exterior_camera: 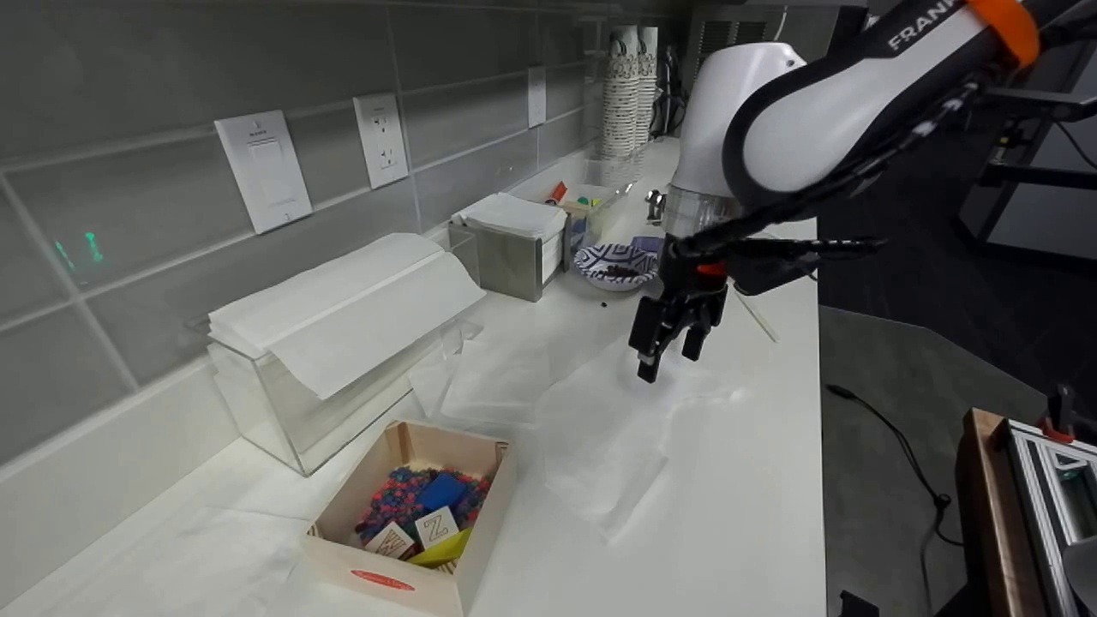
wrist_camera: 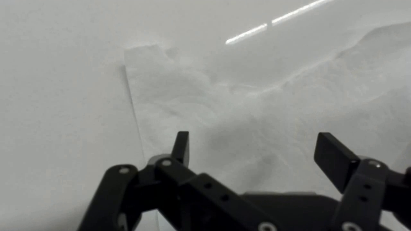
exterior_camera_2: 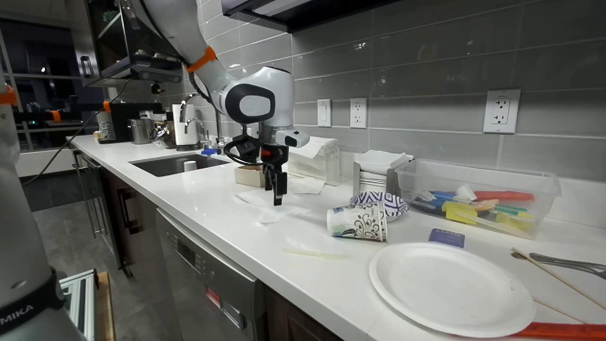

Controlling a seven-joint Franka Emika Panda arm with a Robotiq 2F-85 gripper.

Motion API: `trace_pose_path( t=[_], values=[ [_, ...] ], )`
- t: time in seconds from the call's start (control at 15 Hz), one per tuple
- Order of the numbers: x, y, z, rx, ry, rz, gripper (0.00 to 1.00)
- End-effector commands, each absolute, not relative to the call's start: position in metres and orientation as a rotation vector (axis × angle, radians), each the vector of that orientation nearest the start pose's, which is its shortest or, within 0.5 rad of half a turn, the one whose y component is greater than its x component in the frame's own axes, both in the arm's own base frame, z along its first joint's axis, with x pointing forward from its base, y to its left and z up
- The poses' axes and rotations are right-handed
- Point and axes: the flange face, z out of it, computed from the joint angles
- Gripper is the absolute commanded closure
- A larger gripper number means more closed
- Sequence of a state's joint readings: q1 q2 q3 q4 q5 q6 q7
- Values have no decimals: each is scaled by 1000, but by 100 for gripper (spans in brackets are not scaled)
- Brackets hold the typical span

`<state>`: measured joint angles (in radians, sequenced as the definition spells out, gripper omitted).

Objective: Use the cloth to clean the countertop

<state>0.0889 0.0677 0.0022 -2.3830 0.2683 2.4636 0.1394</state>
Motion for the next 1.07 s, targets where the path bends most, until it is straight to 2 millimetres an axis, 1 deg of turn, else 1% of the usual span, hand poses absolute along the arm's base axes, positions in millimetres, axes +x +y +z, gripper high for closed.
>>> trace_pose_path(
  t=[0.0, 0.2, 0.27, 0.33, 0.4, 0.47, 0.6, 0.87, 1.0],
  values=[
    [516, 58, 270, -3024, 370, 106, 0],
    [521, 67, 257, -3079, 344, 126, 0],
    [523, 69, 254, -3092, 338, 128, 6],
    [523, 71, 252, -3103, 333, 133, 25],
    [524, 72, 251, -3118, 325, 136, 32],
    [524, 73, 253, -3128, 317, 134, 41],
    [524, 76, 261, -3147, 306, 125, 56],
    [513, 77, 279, -3155, 323, 105, 87],
    [506, 76, 285, -3155, 336, 95, 99]
  ],
)
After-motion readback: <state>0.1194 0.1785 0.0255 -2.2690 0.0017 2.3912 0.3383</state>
